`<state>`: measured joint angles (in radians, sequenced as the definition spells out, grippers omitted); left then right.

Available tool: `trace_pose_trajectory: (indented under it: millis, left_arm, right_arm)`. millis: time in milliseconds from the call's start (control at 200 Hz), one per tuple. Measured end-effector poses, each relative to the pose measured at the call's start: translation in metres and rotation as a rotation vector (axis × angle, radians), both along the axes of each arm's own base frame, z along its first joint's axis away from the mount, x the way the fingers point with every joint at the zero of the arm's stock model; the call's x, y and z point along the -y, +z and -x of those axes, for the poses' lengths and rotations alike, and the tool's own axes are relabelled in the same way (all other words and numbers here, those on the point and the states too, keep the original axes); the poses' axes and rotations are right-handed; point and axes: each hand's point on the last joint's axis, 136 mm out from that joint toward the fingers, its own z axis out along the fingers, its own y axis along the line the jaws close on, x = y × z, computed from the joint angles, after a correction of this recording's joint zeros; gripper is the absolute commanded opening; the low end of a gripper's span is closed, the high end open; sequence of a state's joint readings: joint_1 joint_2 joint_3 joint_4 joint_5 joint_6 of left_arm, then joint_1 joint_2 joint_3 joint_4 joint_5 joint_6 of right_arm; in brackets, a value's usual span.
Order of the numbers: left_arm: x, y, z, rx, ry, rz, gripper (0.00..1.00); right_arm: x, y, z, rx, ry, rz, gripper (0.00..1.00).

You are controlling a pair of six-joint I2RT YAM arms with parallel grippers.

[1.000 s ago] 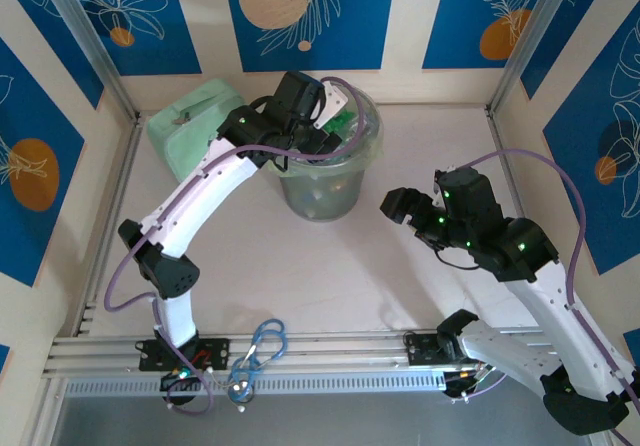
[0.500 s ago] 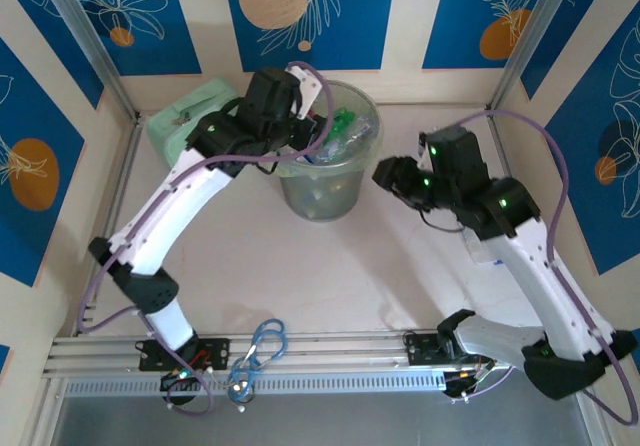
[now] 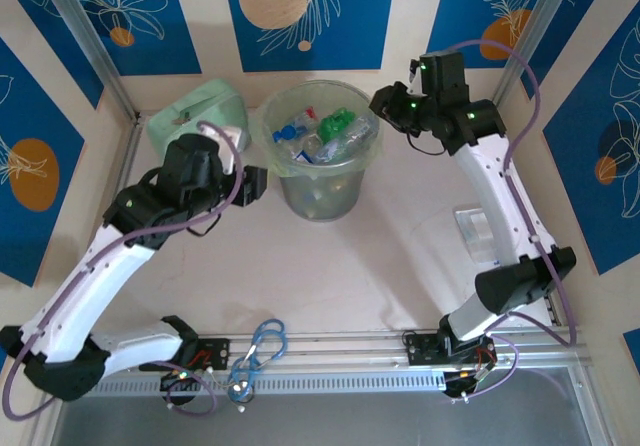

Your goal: Put the plastic bottles in the bin

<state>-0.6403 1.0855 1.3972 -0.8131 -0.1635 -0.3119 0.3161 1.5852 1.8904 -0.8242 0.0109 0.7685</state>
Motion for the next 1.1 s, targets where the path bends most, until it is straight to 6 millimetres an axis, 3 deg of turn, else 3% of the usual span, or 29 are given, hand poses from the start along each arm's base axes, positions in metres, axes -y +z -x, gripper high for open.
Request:
trace_pose_trajectory:
  millis: [130,260,545,715,855,950,1100]
  left_arm:
    - [-0.017,-0.032,0.015,-0.070,0.038,0.020,0.63]
    - [-0.024,-0.046,0.022,-0.112,0.060,0.040,0.62]
    - [-0.026,-0.046,0.024,-0.123,0.069,0.071,0.62]
    - [-0.025,-0.046,0.025,-0.131,0.068,0.085,0.68]
    - [-0.025,-0.046,0.025,-0.137,0.074,0.098,0.71]
    - [-0.025,-0.045,0.025,-0.140,0.079,0.104,0.71]
    - [-0.027,-0.045,0.024,-0.145,0.096,0.116,0.72]
  right_arm:
    - [-0.016,-0.016,-0.007,-0.031,0.040,0.018,0.27]
    - [-0.031,-0.030,-0.010,-0.049,0.071,0.042,0.27]
    - [-0.034,-0.046,-0.013,-0.071,0.061,0.085,0.29]
    - [-0.029,-0.056,-0.017,-0.095,0.048,0.134,0.33]
    - [-0.028,-0.047,-0.025,-0.069,0.047,0.174,0.36]
    - [-0.027,-0.028,-0.023,-0.024,0.041,0.201,0.38]
    - [-0.045,-0.001,-0.010,0.062,0.073,0.232,0.37]
